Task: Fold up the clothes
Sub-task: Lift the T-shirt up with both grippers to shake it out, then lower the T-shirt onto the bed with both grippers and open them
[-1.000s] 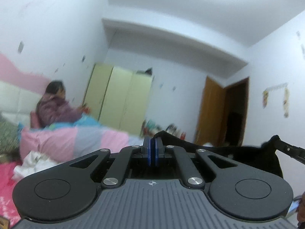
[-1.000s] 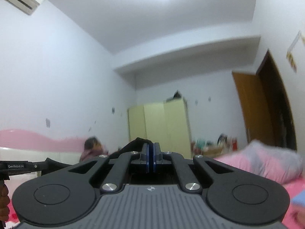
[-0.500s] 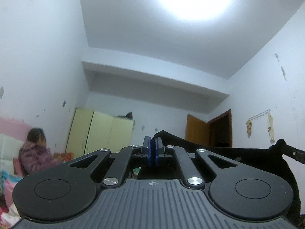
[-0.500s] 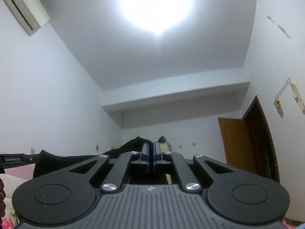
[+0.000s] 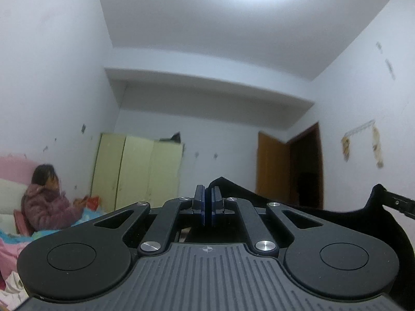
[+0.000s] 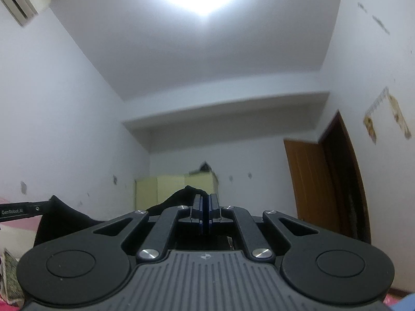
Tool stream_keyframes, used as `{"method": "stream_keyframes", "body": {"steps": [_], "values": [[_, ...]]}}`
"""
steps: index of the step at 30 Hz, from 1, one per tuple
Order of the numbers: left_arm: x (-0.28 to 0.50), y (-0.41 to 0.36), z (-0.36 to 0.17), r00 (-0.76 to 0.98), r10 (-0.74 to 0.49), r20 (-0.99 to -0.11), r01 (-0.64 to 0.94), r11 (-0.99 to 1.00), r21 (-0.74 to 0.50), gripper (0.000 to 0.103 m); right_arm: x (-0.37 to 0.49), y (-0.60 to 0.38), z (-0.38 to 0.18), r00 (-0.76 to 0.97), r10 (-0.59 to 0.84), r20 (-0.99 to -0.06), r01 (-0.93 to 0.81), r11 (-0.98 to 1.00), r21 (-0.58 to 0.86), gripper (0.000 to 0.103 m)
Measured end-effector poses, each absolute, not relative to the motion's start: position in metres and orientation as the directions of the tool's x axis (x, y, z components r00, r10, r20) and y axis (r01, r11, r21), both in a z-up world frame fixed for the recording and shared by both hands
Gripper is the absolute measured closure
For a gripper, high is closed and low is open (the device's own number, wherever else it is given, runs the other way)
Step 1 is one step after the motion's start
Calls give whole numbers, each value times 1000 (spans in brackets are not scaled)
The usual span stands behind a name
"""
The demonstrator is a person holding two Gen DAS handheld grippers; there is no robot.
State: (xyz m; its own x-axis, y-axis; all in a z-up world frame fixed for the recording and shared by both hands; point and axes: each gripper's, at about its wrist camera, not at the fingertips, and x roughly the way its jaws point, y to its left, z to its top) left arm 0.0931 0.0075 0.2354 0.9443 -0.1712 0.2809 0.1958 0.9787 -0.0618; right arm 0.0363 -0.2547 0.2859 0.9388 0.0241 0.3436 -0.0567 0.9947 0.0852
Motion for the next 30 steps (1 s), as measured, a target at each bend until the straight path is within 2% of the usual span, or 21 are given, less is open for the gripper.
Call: {"method": "stream_keyframes", "body": {"steps": [8, 14, 19, 21, 22, 23, 24, 25, 26, 28, 30], "values": [[177, -18, 206, 968, -131, 212, 141, 989, -34, 101, 155, -267, 252, 971, -29, 237, 13, 997, 70, 100], [249, -46, 153, 992, -96, 79, 96, 995, -2, 101, 249, -257, 189, 994, -59, 97, 55, 998, 44, 100], [311, -61, 82, 994, -61, -93, 68, 995, 77, 99, 319, -263, 113, 992, -104, -69, 105, 994, 14, 100], [336, -69, 49, 977, -63, -202, 90, 988, 126, 97, 345, -264, 75, 977, -93, -193, 93, 996, -5, 98], [349, -74, 28, 957, -74, -282, 119, 982, 144, 91, 358, -265, 55, 961, -80, -265, 80, 997, -11, 98], [360, -76, 11, 931, -83, -355, 145, 978, 151, 84, 371, -266, 34, 937, -70, -344, 70, 997, -12, 94], [370, -78, -10, 893, -87, -443, 169, 974, 150, 72, 383, -268, 14, 903, -66, -425, 66, 998, -14, 80], [373, -78, -25, 864, -82, -496, 172, 975, 138, 70, 394, -271, -5, 859, -64, -507, 68, 998, -10, 70], [377, -77, -39, 833, -78, -547, 173, 977, 125, 70, 402, -274, -24, 811, -58, -582, 77, 997, 8, 55], [373, -69, -57, 786, -87, -612, 163, 984, 69, 69, 406, -286, -47, 730, -34, -682, 115, 991, 74, 54], [362, -57, -57, 762, -121, -636, 172, 985, 19, 66, 396, -302, -52, 696, 4, -718, 160, 974, 161, 53]]}}
